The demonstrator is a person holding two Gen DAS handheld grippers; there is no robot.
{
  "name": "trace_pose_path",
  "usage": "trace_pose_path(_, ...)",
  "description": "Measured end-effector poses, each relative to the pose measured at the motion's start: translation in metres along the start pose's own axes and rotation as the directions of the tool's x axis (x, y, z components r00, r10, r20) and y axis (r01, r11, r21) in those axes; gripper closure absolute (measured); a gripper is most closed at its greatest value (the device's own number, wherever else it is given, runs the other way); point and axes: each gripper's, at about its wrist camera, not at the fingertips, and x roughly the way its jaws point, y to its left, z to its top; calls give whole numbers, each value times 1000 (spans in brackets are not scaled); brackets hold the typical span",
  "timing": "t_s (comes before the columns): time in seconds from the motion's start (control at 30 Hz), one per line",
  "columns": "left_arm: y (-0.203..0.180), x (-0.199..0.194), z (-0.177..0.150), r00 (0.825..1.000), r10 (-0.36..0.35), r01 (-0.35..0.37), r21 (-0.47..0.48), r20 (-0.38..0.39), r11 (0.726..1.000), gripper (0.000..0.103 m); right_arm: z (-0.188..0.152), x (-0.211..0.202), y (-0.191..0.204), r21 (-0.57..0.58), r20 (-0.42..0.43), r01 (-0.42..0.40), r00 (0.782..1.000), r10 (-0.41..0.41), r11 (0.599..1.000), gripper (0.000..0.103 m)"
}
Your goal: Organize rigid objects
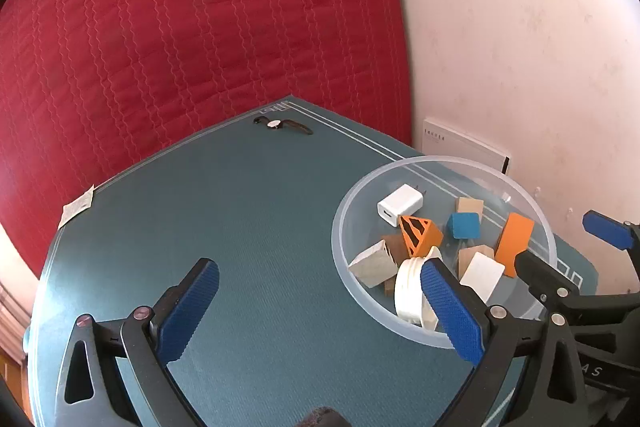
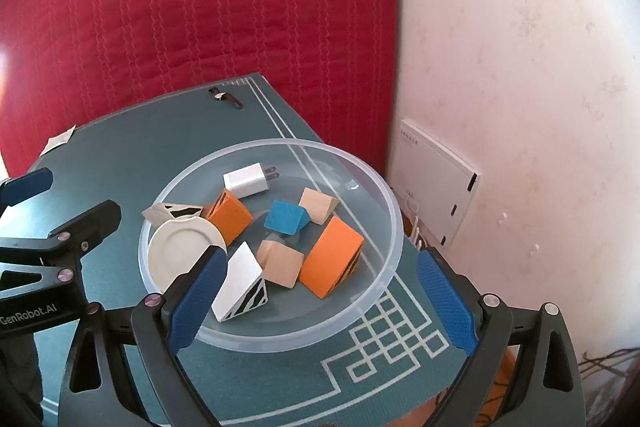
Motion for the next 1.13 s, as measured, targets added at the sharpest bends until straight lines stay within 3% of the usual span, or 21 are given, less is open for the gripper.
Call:
trace_pose_path(0.43,1,10,-8,999,12,-12,-1,-46,1000,1,-1,7,-6,-7,-23,29,999,-29,1000,7)
trace_pose_path(1.13,-2,10,-13,999,5,-4,23,-49,1000,1,-5,7,-2,-19,-40,29,999,-30,999,7)
